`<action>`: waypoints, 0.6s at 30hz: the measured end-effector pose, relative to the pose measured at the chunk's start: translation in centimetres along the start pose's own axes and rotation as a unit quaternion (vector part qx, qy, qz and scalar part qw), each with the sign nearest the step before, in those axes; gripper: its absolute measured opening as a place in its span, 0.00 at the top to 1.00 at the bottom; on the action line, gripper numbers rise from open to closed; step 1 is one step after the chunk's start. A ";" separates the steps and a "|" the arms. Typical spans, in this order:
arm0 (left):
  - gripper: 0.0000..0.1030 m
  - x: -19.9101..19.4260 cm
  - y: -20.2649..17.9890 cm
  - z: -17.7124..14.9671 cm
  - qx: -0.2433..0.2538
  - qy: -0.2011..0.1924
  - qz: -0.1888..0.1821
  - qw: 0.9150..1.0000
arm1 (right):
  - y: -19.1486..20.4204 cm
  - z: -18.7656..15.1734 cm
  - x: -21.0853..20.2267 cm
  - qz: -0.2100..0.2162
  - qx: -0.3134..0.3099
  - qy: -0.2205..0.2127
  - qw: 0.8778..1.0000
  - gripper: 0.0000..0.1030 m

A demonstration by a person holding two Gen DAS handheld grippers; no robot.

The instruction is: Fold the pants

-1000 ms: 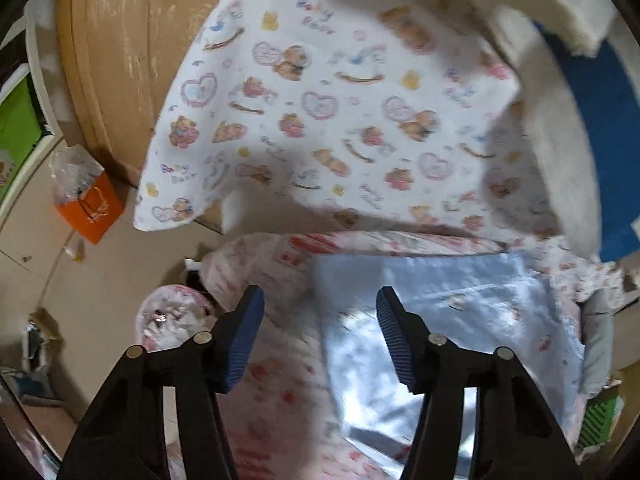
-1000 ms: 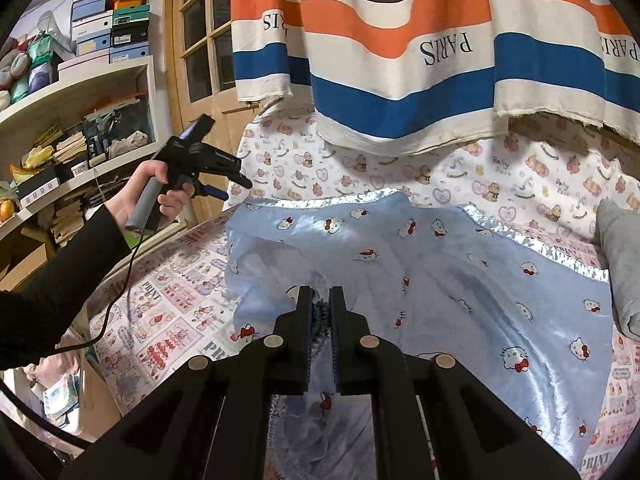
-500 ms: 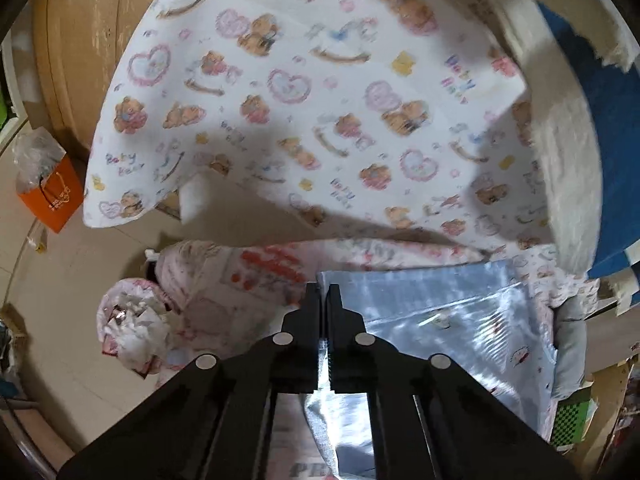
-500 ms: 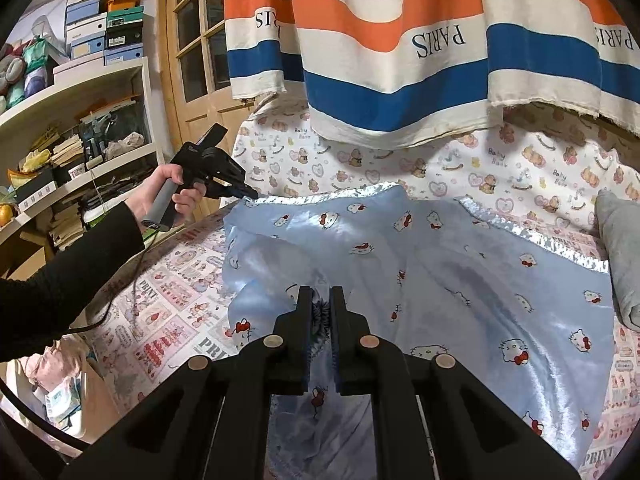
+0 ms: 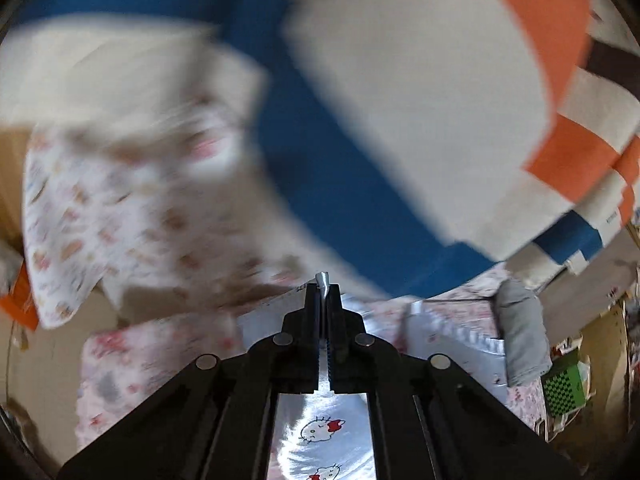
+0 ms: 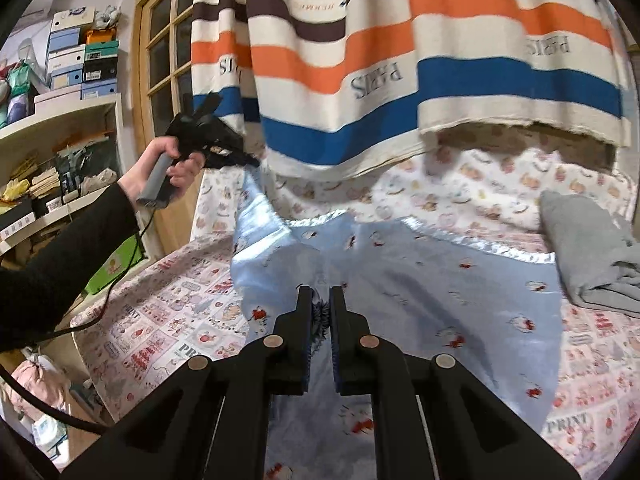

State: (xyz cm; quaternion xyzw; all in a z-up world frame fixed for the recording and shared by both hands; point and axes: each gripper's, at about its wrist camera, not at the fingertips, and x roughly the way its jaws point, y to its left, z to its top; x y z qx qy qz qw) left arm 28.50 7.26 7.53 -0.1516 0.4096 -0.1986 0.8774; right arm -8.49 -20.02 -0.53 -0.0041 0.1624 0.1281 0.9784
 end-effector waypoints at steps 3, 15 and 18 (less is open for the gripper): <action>0.98 1.1 -4.0 0.9 0.017 0.005 -0.015 1.000 | -0.4 -0.3 -1.6 -0.006 0.001 -0.011 1.000 0.93; 0.98 8.9 -19.8 0.4 0.082 0.055 -0.087 0.991 | -3.2 -5.7 -7.2 -0.060 0.029 0.033 0.997 0.93; 0.98 10.4 -23.4 -0.8 0.097 0.071 -0.101 0.988 | -3.7 -7.0 -8.2 -0.074 0.037 0.038 0.996 0.93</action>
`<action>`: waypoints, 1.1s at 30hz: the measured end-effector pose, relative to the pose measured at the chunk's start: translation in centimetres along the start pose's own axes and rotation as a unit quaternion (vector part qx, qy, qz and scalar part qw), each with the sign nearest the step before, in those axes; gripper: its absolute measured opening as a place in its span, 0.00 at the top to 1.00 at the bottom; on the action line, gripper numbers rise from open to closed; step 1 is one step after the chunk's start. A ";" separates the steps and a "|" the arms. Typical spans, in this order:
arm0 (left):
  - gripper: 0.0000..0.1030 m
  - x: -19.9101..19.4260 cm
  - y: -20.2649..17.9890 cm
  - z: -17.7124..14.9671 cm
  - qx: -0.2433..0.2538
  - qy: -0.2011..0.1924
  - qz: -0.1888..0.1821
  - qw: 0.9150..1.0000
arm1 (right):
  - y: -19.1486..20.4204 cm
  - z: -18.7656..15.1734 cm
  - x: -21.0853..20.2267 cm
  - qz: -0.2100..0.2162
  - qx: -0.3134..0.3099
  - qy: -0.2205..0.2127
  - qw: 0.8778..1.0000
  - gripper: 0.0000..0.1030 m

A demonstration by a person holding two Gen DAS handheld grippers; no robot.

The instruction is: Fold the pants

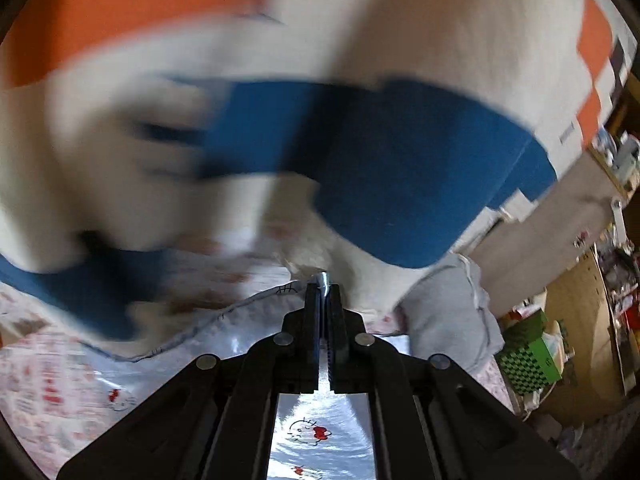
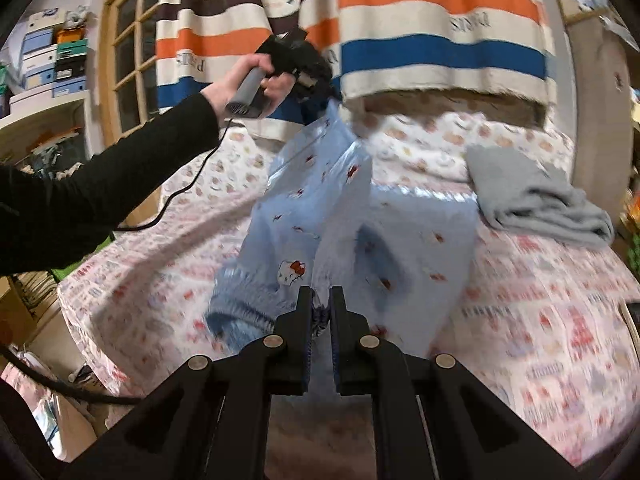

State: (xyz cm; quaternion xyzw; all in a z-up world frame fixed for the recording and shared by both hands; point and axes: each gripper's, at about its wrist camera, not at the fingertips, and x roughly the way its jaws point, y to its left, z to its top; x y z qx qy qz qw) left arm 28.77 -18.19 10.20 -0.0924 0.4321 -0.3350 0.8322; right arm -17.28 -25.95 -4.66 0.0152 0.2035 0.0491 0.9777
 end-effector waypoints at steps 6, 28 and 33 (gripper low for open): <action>0.98 5.0 -5.5 -1.4 0.030 0.044 -0.014 0.998 | -0.7 -2.4 -1.5 -0.004 0.004 0.014 1.000 0.93; 0.96 17.6 -15.0 -8.0 0.121 0.160 0.034 0.979 | -1.9 -4.5 -2.6 0.012 0.030 0.018 0.999 0.92; 0.67 16.0 -14.2 -7.5 0.132 0.134 0.047 0.981 | -3.3 -4.1 -2.6 -0.028 0.030 0.014 0.999 0.76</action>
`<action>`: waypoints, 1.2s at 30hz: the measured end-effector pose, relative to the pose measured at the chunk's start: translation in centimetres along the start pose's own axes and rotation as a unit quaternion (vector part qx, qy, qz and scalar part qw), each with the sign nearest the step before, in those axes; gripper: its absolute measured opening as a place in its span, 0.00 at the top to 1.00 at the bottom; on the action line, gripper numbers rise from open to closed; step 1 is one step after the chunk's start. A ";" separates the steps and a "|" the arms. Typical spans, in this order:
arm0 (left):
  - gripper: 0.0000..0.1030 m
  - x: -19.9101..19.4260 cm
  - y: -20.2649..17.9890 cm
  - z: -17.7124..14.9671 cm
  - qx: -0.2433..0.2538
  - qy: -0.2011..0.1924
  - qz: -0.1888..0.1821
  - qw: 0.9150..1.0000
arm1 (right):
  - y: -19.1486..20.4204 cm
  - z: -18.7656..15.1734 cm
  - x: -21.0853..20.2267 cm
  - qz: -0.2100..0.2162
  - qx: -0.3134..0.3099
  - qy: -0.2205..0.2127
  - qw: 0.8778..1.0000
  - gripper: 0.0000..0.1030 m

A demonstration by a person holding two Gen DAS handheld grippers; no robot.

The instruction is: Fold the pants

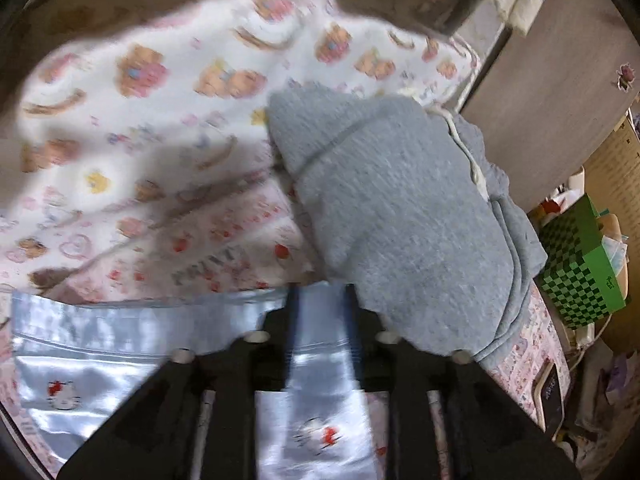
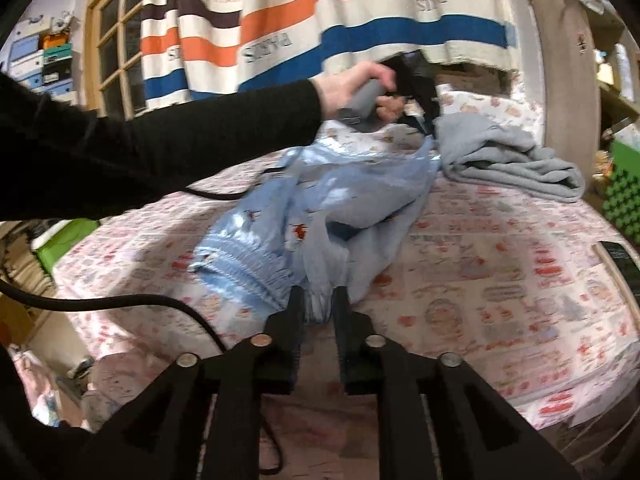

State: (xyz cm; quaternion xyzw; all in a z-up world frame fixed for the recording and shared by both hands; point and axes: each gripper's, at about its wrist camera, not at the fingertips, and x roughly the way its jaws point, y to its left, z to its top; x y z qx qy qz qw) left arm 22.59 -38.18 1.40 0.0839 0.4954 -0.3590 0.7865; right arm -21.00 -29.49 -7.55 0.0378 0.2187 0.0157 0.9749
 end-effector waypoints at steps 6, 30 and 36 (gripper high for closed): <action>0.51 -4.4 1.8 -1.4 0.023 -0.054 0.030 0.998 | -2.5 0.9 0.4 -0.005 0.049 0.007 0.999 0.64; 0.76 -16.3 2.5 -29.9 0.044 -0.081 0.113 0.989 | -2.2 5.7 3.1 0.012 0.042 -0.021 0.999 0.40; 0.76 -15.5 2.8 -33.1 0.010 -0.076 0.120 0.990 | -1.9 5.2 3.2 0.006 0.044 -0.021 0.999 0.40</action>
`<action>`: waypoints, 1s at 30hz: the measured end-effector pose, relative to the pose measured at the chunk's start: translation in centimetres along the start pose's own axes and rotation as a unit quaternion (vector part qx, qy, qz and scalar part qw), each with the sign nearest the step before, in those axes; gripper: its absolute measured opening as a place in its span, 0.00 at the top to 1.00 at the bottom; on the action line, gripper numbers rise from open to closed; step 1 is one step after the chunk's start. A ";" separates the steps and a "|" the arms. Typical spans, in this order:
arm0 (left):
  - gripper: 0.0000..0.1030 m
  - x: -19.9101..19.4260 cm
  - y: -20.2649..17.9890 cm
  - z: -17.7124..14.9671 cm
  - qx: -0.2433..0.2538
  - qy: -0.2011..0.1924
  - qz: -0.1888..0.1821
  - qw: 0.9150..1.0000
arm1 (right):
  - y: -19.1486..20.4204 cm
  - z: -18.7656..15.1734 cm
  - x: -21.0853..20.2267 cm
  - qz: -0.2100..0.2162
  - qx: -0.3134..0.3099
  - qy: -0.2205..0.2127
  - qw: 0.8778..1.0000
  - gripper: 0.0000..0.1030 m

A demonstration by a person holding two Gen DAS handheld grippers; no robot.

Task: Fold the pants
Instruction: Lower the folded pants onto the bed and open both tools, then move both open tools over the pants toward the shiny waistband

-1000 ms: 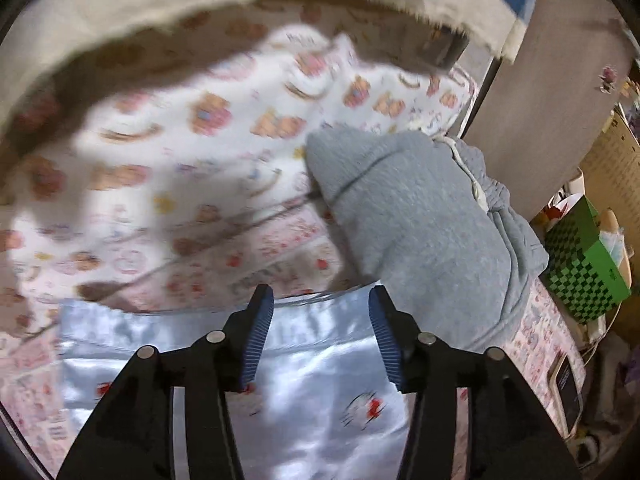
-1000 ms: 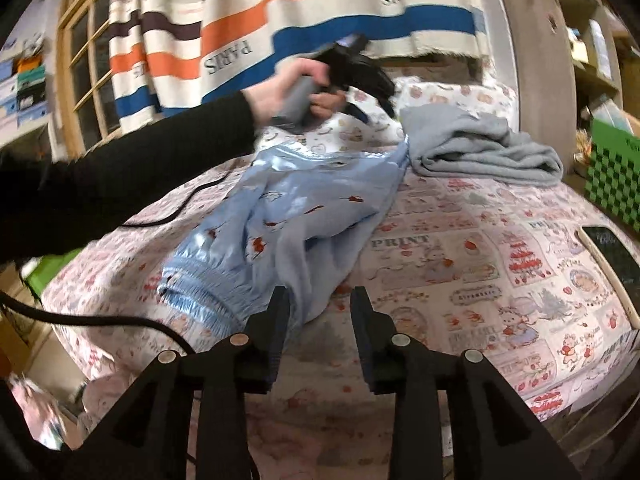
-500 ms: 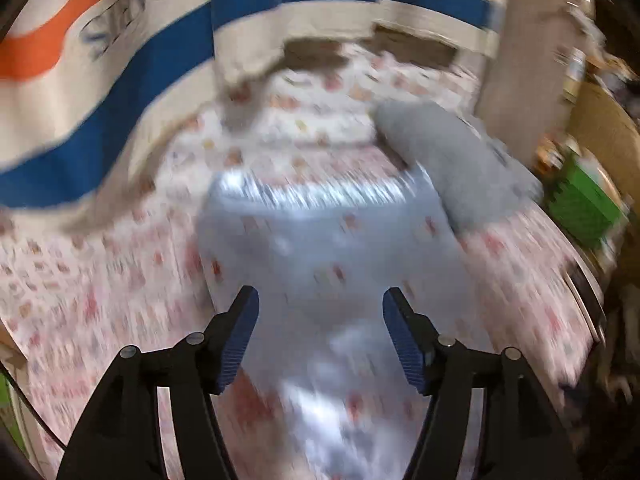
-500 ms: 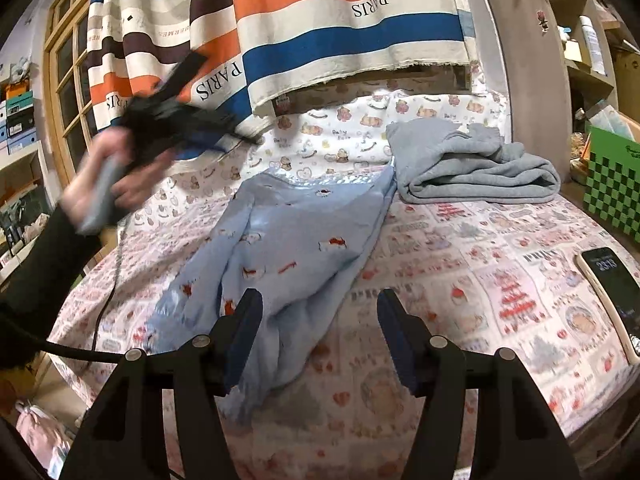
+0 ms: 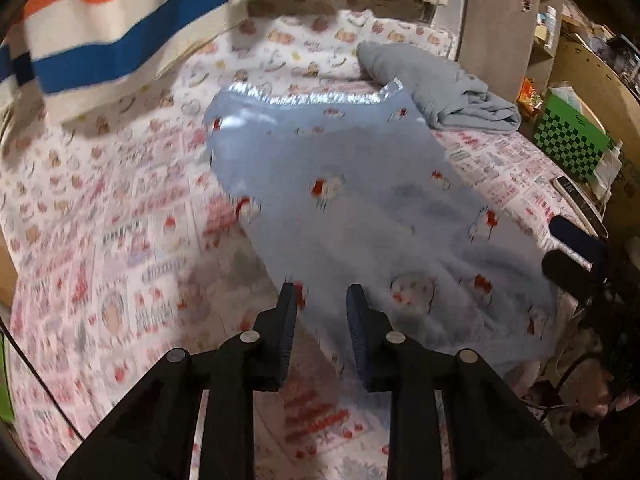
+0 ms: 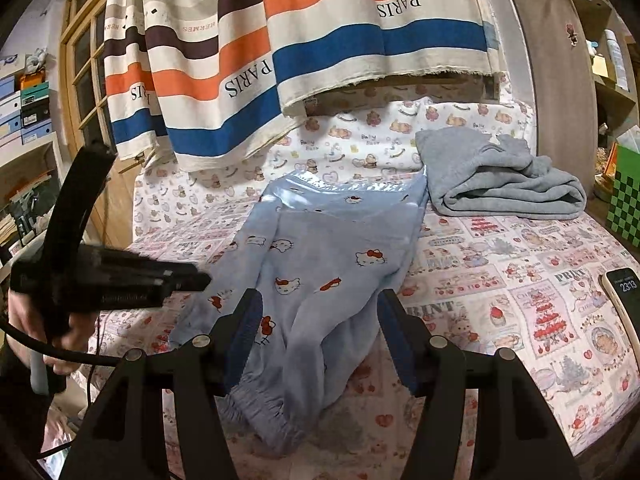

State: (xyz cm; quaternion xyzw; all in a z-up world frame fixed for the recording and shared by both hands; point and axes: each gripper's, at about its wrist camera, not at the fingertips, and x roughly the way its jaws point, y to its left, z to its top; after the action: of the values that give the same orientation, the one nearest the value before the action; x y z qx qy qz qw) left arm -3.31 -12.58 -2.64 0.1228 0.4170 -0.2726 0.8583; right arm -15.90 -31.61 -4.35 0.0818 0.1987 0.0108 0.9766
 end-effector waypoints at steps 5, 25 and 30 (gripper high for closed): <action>0.80 1.1 -0.6 -1.4 -0.002 0.003 0.026 1.000 | -0.2 -0.2 0.5 -0.001 0.007 0.010 1.000 0.41; 0.98 -2.0 3.9 -5.2 -0.085 -0.005 0.043 0.995 | -1.7 -2.6 2.6 0.002 0.052 0.076 0.996 0.97; 0.95 -3.0 4.5 -4.9 -0.096 -0.004 0.013 0.995 | -3.8 -1.8 2.8 -0.011 0.087 0.075 0.993 0.70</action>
State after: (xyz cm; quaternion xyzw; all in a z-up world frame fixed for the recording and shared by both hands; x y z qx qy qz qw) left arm -5.42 -5.67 -3.42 0.0444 0.4363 -0.2207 0.8712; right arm -14.07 -34.88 -7.73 0.1633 0.2723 -0.0109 0.9482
